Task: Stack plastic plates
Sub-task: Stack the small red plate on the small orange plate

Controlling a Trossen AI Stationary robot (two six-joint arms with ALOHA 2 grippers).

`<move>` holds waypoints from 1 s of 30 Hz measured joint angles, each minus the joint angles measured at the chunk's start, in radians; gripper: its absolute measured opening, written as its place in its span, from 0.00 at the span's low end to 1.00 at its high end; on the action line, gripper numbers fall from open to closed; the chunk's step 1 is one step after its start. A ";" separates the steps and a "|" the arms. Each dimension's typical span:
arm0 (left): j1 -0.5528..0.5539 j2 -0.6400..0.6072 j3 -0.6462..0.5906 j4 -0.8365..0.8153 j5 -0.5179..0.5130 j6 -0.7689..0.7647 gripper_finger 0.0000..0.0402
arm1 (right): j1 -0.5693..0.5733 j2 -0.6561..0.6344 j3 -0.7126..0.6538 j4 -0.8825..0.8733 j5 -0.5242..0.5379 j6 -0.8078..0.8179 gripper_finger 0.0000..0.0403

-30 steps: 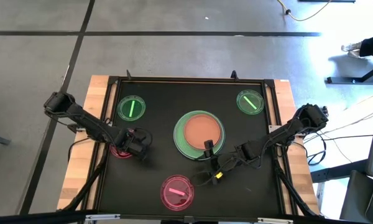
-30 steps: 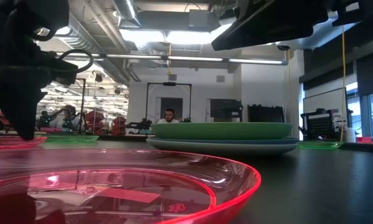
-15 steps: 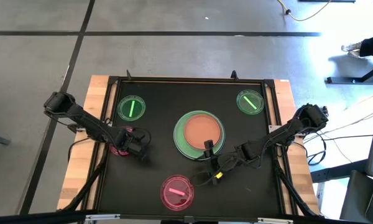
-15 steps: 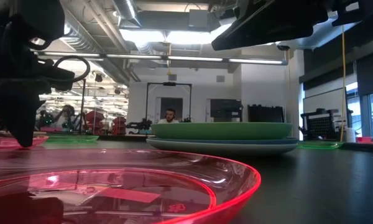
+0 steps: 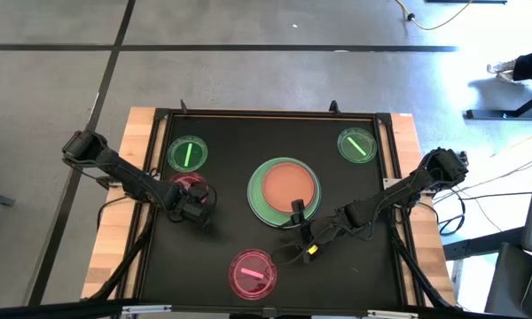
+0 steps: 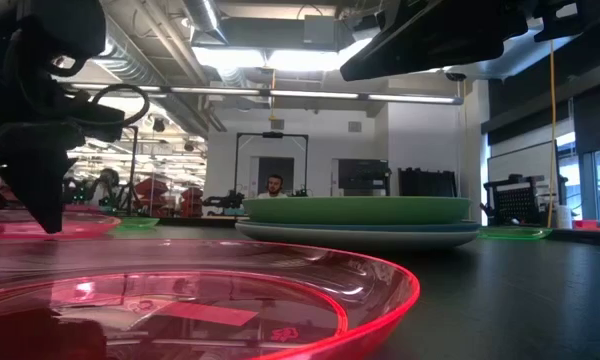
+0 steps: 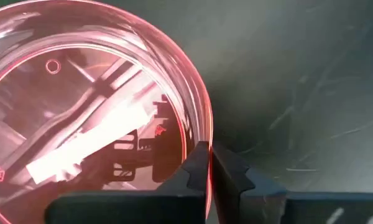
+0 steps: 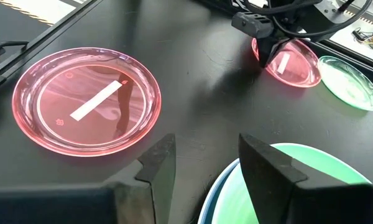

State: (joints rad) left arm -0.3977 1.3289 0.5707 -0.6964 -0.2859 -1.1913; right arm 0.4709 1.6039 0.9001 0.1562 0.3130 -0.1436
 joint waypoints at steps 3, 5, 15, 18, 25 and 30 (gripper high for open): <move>0.000 0.000 0.006 0.006 0.003 0.025 0.01 | 0.000 0.000 0.000 0.000 0.000 0.000 0.41; 0.000 0.000 0.020 0.007 0.008 0.047 0.01 | 0.000 0.000 0.000 0.000 0.000 0.000 0.41; -0.004 0.001 0.148 0.022 -0.077 0.196 0.00 | 0.000 0.000 0.000 0.000 0.000 0.000 0.41; -0.010 0.001 0.172 0.094 -0.111 0.300 0.00 | 0.000 0.000 0.000 -0.001 0.000 0.000 0.41; -0.011 0.001 0.183 0.377 -0.115 0.664 0.00 | 0.000 0.000 0.000 -0.001 0.000 0.000 0.41; -0.010 0.001 0.183 0.547 -0.144 0.858 0.00 | 0.000 0.000 0.000 -0.001 0.000 0.000 0.41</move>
State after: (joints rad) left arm -0.4078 1.3296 0.7532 -0.1496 -0.4299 -0.3338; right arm 0.4707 1.6039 0.9001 0.1555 0.3134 -0.1436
